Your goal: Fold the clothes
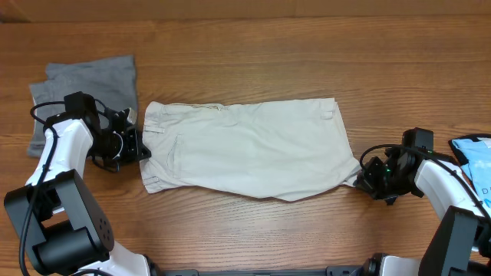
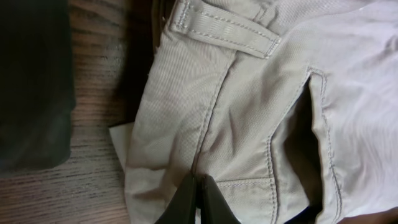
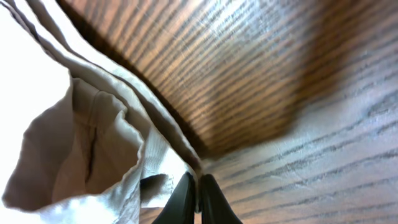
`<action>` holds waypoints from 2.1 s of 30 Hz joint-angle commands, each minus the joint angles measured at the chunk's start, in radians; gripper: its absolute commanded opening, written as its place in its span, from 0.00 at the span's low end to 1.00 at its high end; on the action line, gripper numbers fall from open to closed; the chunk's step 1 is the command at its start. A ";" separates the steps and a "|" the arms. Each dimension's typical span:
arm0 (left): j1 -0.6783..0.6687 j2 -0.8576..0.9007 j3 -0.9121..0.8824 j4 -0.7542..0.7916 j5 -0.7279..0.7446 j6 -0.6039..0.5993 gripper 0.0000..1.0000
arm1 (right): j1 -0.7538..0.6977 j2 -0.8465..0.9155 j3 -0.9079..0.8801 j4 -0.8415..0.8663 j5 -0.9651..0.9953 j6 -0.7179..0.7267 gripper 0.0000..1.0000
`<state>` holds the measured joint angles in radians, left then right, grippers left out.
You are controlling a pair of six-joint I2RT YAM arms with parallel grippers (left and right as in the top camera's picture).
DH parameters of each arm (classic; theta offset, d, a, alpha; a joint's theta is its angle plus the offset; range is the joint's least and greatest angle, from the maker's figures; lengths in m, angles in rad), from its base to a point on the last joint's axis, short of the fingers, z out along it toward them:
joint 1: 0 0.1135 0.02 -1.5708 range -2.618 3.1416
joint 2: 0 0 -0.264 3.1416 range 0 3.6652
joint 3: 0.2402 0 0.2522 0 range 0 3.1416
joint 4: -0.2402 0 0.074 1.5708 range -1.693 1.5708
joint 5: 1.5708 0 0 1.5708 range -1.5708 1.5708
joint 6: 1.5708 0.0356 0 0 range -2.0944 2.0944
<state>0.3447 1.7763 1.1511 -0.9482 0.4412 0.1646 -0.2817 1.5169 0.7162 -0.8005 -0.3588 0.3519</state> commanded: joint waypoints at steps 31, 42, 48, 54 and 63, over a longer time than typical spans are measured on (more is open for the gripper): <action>0.001 -0.019 0.023 0.018 -0.039 -0.023 0.61 | -0.048 -0.018 0.137 0.005 0.001 0.013 0.42; -0.023 -0.019 0.023 0.031 0.002 -0.023 0.68 | -0.045 -0.017 0.149 0.073 -0.249 -0.091 0.66; -0.048 -0.019 0.023 0.048 0.005 -0.023 0.68 | 0.031 -0.002 0.119 0.113 -0.177 -0.085 0.57; -0.046 -0.019 0.023 0.043 0.001 -0.023 0.62 | 0.025 0.003 0.156 0.043 -0.045 -0.046 0.04; -0.042 -0.019 0.023 0.066 0.005 -0.023 0.60 | -0.072 -0.019 0.253 -0.181 0.014 -0.021 0.04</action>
<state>0.3008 1.7763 1.1530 -0.8928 0.4309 0.1375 -0.3492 1.5173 0.9512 -0.9615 -0.3962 0.3149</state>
